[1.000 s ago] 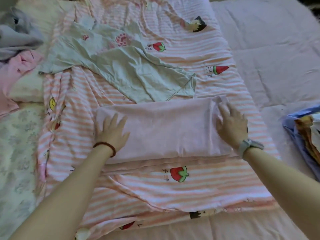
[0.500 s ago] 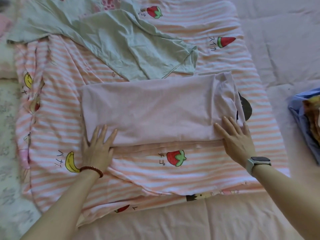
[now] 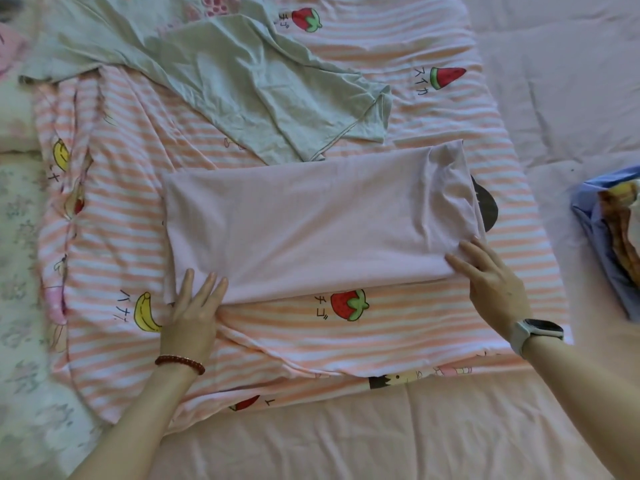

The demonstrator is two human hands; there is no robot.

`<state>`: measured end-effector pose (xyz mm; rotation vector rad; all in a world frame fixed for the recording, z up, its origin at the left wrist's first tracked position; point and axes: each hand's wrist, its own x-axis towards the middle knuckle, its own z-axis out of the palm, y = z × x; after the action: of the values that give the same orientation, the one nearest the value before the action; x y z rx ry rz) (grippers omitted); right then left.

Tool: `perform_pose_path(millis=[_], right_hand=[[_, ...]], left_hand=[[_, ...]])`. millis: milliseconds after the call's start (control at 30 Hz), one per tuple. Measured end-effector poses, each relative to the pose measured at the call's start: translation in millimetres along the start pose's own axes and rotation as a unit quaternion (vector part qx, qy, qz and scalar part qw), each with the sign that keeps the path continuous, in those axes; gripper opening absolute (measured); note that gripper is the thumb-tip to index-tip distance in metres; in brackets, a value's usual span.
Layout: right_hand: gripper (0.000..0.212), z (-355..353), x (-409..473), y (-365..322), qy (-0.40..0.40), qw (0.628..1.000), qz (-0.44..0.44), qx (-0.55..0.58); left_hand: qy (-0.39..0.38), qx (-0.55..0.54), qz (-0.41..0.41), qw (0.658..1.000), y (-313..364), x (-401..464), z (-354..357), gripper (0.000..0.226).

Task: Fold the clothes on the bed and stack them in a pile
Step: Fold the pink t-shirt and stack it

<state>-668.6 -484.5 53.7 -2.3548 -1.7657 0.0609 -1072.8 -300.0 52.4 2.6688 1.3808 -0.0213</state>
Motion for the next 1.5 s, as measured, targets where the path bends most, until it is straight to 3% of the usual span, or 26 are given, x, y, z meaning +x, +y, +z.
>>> perform_pose_path(millis=[67, 267, 367, 467, 567, 700, 800, 967, 1167, 1267, 1333, 1500], right_hand=[[0.056, 8.4, -4.3, 0.4, -0.018, 1.0, 0.007, -0.013], [0.042, 12.7, -2.4, -2.8, -0.095, 0.992, 0.078, -0.007], [0.028, 8.0, 4.8, -5.5, -0.032, 0.987, 0.144, 0.067], [0.039, 7.1, 22.1, -3.8, 0.013, 0.951, 0.28, 0.133], [0.053, 9.6, 43.3, 3.3, -0.051, 0.906, 0.38, 0.181], [0.029, 8.6, 56.5, 9.5, -0.065, 0.871, 0.427, 0.235], [0.014, 9.2, 58.4, 14.0, -0.067, 0.881, 0.427, 0.191], [0.025, 3.2, 92.2, 22.6, 0.039, 0.907, 0.381, 0.175], [0.029, -1.0, 178.5, 45.6, 0.02, 0.878, 0.373, 0.299], [0.023, 5.8, 205.2, 51.1, -0.037, 0.902, 0.363, 0.23], [0.018, 9.8, 212.6, 57.4, -0.019, 0.907, 0.377, 0.189], [0.021, 21.0, 203.2, 77.6, -0.005, 0.88, 0.432, 0.197]], left_hand=[[-0.036, 0.029, -0.003, 0.999, 3.8, 0.0, 2.4, 0.041], [-0.109, 0.051, -0.049, 0.991, 5.4, 0.9, -8.1, 0.044], [-0.086, 0.009, -0.071, 0.994, 27.7, 7.5, -16.2, 0.055], [-0.069, -0.016, -0.037, 0.997, 65.7, 29.9, -15.1, 0.056], [-0.134, 0.018, 0.012, 0.991, 101.3, 58.1, 4.5, 0.057], [-0.234, 0.051, -0.008, 0.971, 120.7, 78.5, 29.4, 0.057], [-0.254, 0.059, -0.023, 0.965, 122.4, 83.0, 31.5, 0.057], [-0.2, 0.044, -0.013, 0.979, 137.2, 111.9, 25.8, 0.061], [-0.156, 0.054, 0.035, 0.986, 171.8, 175.0, 32.1, 0.062], [-0.136, 0.047, 0.038, 0.989, 184.0, 190.8, 41.6, 0.063], [-0.129, 0.036, 0.023, 0.991, 186.7, 193.8, 49.3, 0.063], [-0.121, 0.039, 0.018, 0.992, 187.2, 193.3, 62.4, 0.061]])
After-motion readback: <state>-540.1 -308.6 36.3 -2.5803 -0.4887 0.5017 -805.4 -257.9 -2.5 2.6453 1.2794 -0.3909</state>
